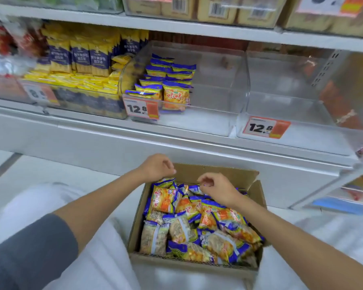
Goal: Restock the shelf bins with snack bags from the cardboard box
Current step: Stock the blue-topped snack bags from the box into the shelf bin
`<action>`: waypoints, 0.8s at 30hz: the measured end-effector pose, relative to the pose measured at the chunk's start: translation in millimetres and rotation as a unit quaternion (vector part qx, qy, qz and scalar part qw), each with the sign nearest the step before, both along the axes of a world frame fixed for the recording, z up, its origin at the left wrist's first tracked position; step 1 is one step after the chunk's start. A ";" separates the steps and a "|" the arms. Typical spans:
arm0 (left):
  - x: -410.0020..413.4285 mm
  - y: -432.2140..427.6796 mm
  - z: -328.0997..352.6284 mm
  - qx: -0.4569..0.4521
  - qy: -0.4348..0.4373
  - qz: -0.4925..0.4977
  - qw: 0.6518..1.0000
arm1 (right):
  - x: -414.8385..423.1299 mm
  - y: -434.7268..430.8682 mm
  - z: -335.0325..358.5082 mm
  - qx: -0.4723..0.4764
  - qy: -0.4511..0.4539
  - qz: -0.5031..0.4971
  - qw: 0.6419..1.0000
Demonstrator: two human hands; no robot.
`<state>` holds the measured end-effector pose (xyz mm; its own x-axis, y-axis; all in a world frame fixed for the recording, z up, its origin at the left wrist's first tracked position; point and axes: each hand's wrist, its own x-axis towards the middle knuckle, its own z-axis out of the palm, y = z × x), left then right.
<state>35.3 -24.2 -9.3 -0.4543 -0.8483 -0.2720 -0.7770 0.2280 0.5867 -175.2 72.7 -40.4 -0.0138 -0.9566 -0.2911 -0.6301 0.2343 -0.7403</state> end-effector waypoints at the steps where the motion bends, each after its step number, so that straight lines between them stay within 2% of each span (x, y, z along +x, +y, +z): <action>1: 4.9 0.0 -7.5 0.006 -0.008 0.010 1.000 | 5.4 -0.9 -8.1 0.017 -0.010 -0.011 1.000; 3: 10.4 -0.2 -15.7 0.012 -0.019 0.026 0.999 | 19.8 -7.5 -23.4 0.046 -0.005 0.004 0.999; 7: 24.7 -2.9 -24.4 0.025 -0.004 0.067 0.997 | 48.3 -19.4 -48.0 0.042 -0.006 0.091 0.995; 10: 39.5 -1.1 -31.2 0.024 -0.015 0.085 0.996 | 59.7 -19.4 -64.6 0.046 -0.050 0.050 0.996; 15: 37.0 7.2 -26.6 0.053 0.010 0.113 0.992 | 55.3 -13.5 -63.9 0.068 -0.026 0.046 0.996; 17: 27.9 8.4 -23.9 0.044 0.024 0.131 0.990 | 44.8 -14.4 -45.9 0.047 -0.037 -0.001 0.998; 19: 14.8 9.2 -21.0 0.051 0.038 0.161 0.985 | 28.4 -14.3 -23.2 0.027 -0.096 -0.067 0.993; 21: -1.1 14.9 -15.0 0.155 0.111 0.173 0.966 | 9.3 -8.1 -0.6 0.020 -0.172 -0.121 0.977; 24: -30.2 30.5 -7.9 0.363 0.211 0.100 0.902 | -16.9 10.4 21.1 0.002 -0.192 -0.142 0.971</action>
<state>5.1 6.3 -17.2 -0.5050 -0.5928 -0.6274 -0.4316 -0.4560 0.7783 -192.0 83.1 -19.4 -0.1673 -0.9288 -0.3306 -0.2177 0.3618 -0.9065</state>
